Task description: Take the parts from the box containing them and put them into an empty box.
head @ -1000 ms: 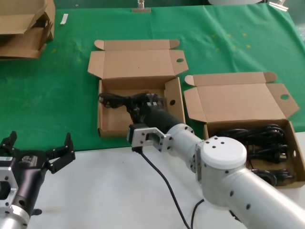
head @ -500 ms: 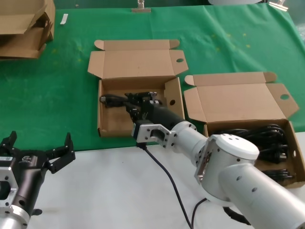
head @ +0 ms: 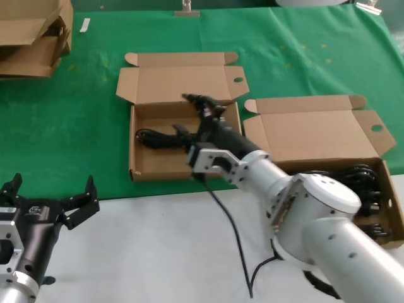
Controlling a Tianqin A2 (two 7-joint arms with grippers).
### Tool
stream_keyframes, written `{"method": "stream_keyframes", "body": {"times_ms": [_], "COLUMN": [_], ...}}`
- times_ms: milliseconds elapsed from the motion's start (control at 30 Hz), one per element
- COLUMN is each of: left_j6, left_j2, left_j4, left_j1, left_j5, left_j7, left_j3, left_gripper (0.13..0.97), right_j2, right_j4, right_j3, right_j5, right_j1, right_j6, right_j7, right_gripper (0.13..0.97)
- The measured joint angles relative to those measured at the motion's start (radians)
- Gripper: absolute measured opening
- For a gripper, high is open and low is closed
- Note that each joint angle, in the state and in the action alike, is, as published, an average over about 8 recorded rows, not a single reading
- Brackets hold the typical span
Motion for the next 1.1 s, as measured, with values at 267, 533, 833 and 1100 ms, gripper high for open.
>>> {"method": "stream_keyframes", "body": {"times_ms": [267,533,833,1100], "left_j6": [0.000,0.000,0.000,0.000], "left_j2": [0.000,0.000,0.000,0.000], "left_j4": [0.000,0.000,0.000,0.000], "left_j1": [0.000,0.000,0.000,0.000], "left_j5": [0.000,0.000,0.000,0.000], "left_j7": [0.000,0.000,0.000,0.000], "left_j3": [0.000,0.000,0.000,0.000], "left_gripper": [0.966,0.966,0.966,0.966], "right_j2": [0.104,0.121,0.139,0.157], "right_j4": [0.238,0.294,0.370,0.444], "right_j3": [0.062,0.092,0.148,0.200], "right_j5": [-0.167,-0.204,-0.257,-0.309], "right_j1": [-0.097,-0.149,-0.236,-0.321], "right_j6": [0.126,0.138,0.140,0.143], "right_j7": [0.250,0.343,0.496,0.643], "right_gripper": [0.512,0.681,0.839,0.923]}}
